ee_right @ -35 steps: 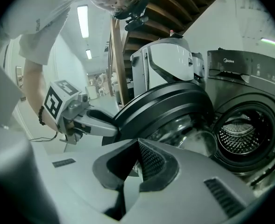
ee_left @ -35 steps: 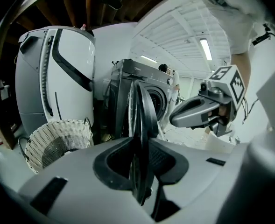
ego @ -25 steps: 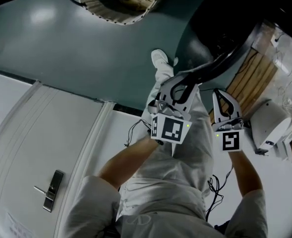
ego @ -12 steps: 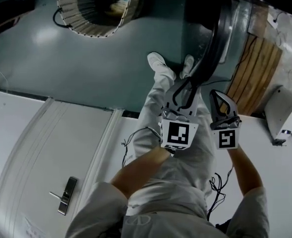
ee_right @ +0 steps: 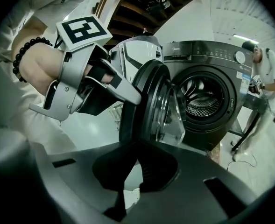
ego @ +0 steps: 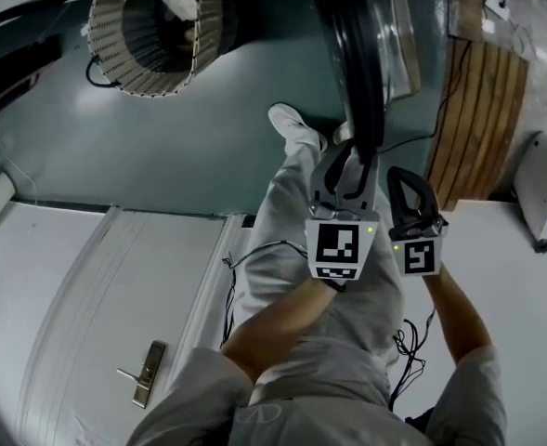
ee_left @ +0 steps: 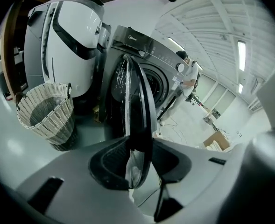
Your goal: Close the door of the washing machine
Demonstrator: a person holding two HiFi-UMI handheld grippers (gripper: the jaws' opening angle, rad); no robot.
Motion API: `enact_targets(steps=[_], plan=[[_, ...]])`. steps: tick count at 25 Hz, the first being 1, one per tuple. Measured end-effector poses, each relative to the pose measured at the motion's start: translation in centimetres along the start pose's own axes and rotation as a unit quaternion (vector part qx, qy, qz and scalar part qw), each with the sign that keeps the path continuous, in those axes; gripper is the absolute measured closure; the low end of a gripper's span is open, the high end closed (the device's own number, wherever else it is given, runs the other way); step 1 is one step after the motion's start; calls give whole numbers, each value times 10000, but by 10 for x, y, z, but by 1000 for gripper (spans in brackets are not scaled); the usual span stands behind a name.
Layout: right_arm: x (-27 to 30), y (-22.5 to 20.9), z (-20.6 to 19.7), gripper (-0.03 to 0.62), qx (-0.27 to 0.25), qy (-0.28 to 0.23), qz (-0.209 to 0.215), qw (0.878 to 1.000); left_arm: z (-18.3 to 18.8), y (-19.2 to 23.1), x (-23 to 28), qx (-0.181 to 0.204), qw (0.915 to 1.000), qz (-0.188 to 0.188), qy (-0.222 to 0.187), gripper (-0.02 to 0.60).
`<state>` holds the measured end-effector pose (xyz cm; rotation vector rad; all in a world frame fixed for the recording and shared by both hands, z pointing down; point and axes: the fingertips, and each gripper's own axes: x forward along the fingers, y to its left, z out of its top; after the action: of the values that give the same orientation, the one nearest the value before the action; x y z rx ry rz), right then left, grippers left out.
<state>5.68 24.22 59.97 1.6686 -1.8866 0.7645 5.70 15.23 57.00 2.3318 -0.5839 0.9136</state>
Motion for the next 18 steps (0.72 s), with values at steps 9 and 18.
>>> enact_targets(steps=[9,18], plan=[[-7,-16,-18,580,407,-121,-217,9989,3,-37,21,-367,9989,-179,219,434],[-8,-52,-28,510,545,-347,-434,9970,15,-72,47,-698,9964,-313,363,422]])
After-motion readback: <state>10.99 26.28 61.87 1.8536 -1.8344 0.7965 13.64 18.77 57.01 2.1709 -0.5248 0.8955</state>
